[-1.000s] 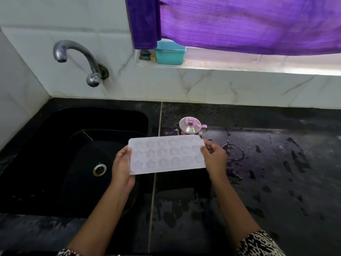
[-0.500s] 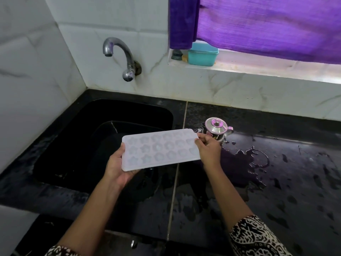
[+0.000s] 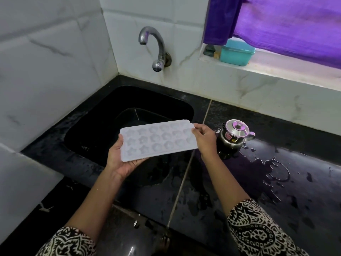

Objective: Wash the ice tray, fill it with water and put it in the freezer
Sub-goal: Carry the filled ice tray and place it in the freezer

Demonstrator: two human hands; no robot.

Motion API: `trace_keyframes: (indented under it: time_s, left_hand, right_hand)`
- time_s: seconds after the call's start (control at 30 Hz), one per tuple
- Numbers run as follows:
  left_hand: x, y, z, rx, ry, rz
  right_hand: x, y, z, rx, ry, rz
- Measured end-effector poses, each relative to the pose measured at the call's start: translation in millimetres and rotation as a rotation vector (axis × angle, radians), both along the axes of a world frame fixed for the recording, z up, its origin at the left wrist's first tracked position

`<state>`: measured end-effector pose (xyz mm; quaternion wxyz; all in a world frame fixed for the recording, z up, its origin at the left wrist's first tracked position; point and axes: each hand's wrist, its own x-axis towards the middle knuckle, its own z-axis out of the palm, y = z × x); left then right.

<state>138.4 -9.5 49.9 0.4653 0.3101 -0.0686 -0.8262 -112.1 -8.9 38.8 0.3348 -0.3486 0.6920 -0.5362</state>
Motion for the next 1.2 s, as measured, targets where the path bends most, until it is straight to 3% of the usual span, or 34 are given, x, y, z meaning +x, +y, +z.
trace_keyframes:
  time_s: [0.37, 0.73, 0.97, 1.2]
  left_hand:
    - [35, -5, -8, -0.023, 0.002, 0.122]
    - [85, -37, -8, 0.033, -0.083, 0.091]
    - [103, -61, -10, 0.001, -0.301, 0.049]
    - [112, -66, -19, -0.001, -0.097, 0.029]
  right_hand:
    - [41, -34, 20, 0.206, -0.438, 0.205]
    - [86, -68, 25, 0.351, -0.287, 0.215]
    - [107, -73, 16, 0.323, -0.285, 0.165]
    - [117, -75, 16, 0.359, -0.297, 0.158]
